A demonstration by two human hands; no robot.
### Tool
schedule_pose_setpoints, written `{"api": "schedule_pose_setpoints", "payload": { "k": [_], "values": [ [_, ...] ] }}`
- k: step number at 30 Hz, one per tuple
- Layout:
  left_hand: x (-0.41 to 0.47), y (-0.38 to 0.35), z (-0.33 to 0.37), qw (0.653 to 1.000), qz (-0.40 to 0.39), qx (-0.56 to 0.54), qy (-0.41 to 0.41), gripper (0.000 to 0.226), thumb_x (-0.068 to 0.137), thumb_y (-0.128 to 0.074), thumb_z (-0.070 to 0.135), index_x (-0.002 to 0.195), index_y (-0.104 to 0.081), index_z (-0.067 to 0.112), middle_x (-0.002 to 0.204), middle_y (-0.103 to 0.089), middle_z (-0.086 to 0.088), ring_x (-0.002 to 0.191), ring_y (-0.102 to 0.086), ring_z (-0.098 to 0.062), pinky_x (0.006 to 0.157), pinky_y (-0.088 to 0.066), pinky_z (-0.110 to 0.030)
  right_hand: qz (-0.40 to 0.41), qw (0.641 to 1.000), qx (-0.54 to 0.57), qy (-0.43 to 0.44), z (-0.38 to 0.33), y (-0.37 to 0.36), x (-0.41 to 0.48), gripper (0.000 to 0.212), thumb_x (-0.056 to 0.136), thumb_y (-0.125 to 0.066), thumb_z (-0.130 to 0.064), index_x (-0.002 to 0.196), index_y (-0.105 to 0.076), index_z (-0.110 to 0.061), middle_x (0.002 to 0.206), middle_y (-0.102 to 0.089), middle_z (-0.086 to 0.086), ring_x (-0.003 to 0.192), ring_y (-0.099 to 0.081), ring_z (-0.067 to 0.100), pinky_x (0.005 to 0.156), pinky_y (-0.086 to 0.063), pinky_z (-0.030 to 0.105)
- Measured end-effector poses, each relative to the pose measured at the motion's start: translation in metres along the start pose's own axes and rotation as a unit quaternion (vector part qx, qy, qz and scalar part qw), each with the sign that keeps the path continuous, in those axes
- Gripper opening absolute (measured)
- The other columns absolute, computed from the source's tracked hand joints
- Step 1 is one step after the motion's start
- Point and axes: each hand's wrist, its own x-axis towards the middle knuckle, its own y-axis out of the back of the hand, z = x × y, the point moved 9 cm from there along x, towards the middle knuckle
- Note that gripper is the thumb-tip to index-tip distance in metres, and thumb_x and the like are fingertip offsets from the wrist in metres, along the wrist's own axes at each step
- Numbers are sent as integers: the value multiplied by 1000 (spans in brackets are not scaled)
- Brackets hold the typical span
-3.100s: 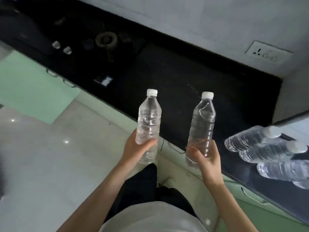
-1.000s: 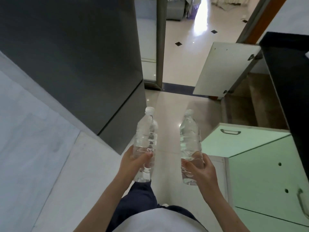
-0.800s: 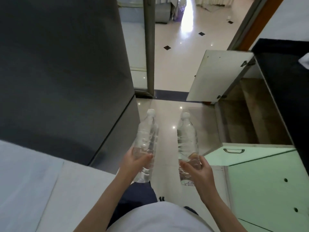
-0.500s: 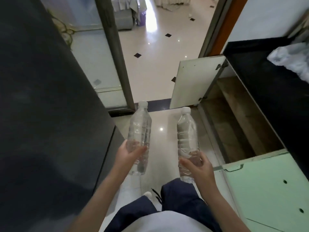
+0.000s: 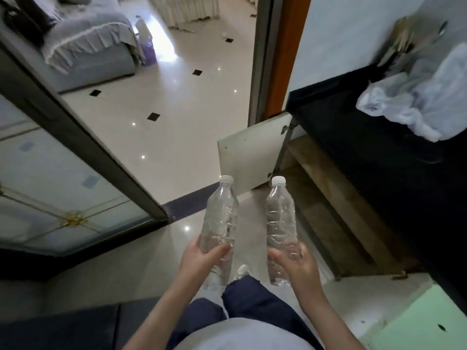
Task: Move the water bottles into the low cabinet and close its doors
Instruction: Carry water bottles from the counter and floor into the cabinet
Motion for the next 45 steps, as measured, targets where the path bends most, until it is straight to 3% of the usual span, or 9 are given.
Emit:
{"api": "schedule_pose_setpoints", "payload": {
  "k": [8, 15, 20, 24, 28, 31, 36, 40, 45],
  "values": [
    [112, -69, 101, 994, -92, 61, -25, 27, 79, -79, 16, 102, -65, 22, 88, -75, 1, 76, -73, -12, 65, -55, -24, 87, 994, 63, 2, -46, 29, 89, 34, 82, -78, -19, 112, -62, -19, 98, -74, -1, 85, -72, 9, 63, -52, 13],
    [196, -140, 88, 962, -221, 154, 45, 22, 82, -75, 13, 101, -66, 19, 78, -74, 2, 66, -71, -12, 59, -57, -25, 243, 958, 129, -80, 5, 45, 113, 30, 81, -78, -8, 104, -64, -21, 88, -75, 2, 77, -73, 17, 59, -53, 18],
    [275, -189, 37, 916, -312, 234, 93, 18, 82, -74, 5, 95, -64, 12, 68, -70, 2, 58, -67, -11, 56, -55, -23, 318, 925, 143, -149, 69, 35, 149, 34, 83, -77, -13, 113, -61, -18, 85, -75, -11, 72, -72, 7, 59, -53, 17],
    [352, -230, -26, 893, -331, 290, 99, 26, 76, -79, 17, 97, -64, 12, 75, -72, -4, 64, -70, -17, 60, -53, -29, 350, 913, 124, -170, 134, 44, 208, 33, 80, -80, -12, 106, -63, -22, 85, -75, -6, 69, -71, 9, 57, -54, 19],
    [437, -286, -99, 884, -320, 335, 68, 22, 75, -79, 16, 93, -66, 16, 68, -72, 1, 55, -68, -8, 53, -54, -22, 360, 907, 98, -196, 226, 64, 284, 45, 65, -83, -31, 104, -61, -28, 85, -71, -7, 74, -69, 11, 65, -61, 37],
    [508, -335, -165, 884, -320, 335, 66, 24, 75, -80, 16, 95, -66, 17, 67, -72, 0, 50, -64, -7, 43, -47, -18, 374, 905, 60, -195, 303, 91, 344, 46, 68, -84, -29, 107, -59, -30, 94, -68, -9, 80, -66, 8, 57, -55, 25],
    [600, -421, -259, 885, -354, 300, 21, 19, 79, -78, 12, 94, -67, 8, 66, -73, -3, 52, -67, -11, 46, -49, -20, 394, 901, 67, -169, 428, 132, 438, 44, 70, -86, -15, 103, -62, -32, 79, -72, -6, 70, -71, 19, 63, -61, 51],
    [660, -492, -329, 875, -409, 261, 2, 13, 80, -76, 4, 85, -66, 0, 66, -69, -15, 54, -66, -22, 48, -51, -31, 397, 911, 67, -94, 495, 157, 509, 42, 76, -84, -20, 110, -61, -28, 95, -72, -8, 84, -71, 10, 71, -60, 29],
    [701, -554, -366, 866, -424, 244, -106, 14, 79, -72, 0, 68, -65, 7, 62, -65, -17, 56, -62, -23, 49, -51, -25, 475, 877, 62, -46, 544, 189, 569, 30, 73, -82, -4, 97, -66, -12, 66, -69, 3, 53, -65, 4, 44, -46, 16]
  ]
}}
